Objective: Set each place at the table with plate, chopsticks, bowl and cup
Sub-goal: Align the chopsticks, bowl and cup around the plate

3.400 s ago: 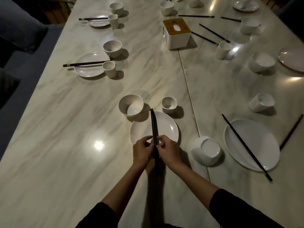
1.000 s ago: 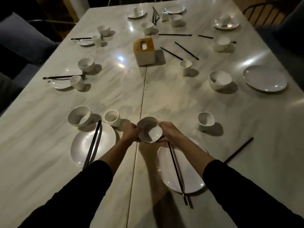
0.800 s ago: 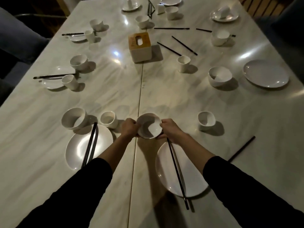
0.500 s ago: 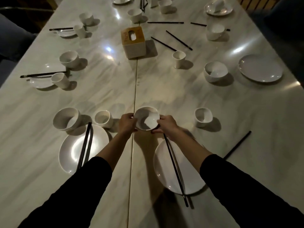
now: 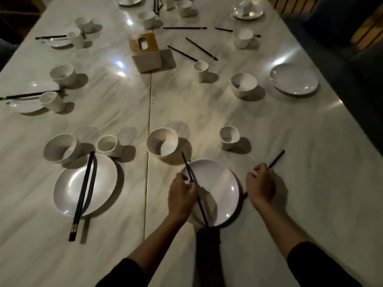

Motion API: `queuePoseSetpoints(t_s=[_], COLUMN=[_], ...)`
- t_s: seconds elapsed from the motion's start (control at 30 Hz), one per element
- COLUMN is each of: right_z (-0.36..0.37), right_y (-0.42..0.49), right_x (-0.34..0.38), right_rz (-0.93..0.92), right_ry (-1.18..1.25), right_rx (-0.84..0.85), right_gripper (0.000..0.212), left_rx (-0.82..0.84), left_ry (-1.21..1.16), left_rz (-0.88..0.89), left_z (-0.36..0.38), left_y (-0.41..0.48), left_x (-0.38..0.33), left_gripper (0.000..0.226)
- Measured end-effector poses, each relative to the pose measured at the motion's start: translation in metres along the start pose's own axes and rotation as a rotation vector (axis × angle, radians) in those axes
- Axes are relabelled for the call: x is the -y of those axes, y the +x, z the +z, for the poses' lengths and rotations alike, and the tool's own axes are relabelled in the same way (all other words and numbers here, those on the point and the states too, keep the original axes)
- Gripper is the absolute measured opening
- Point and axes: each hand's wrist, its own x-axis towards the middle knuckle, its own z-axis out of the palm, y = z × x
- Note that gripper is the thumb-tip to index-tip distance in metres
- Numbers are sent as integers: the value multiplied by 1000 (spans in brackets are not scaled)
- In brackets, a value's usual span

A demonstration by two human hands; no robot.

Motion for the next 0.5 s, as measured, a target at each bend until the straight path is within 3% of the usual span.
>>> queuePoseSetpoints(t_s=[0.1, 0.17, 0.3, 0.5], right_z=[-10, -15, -22, -36], right_y=[12, 19, 30, 37], right_x=[-15, -18, -20, -23], right_rz=[106, 128, 139, 177], right_ry=[-9, -9, 11, 237], right_rx=[138, 181, 162, 298], right_gripper=[51, 56, 45, 18], left_rx=[-15, -2, 49, 125], left_ry=[12, 14, -76, -245], left_rz=[-56, -103, -253, -337], left_z=[10, 16, 17, 5], left_y=[-11, -18, -24, -31], left_x=[-5, -8, -14, -22], left_gripper=[18, 17, 16, 17])
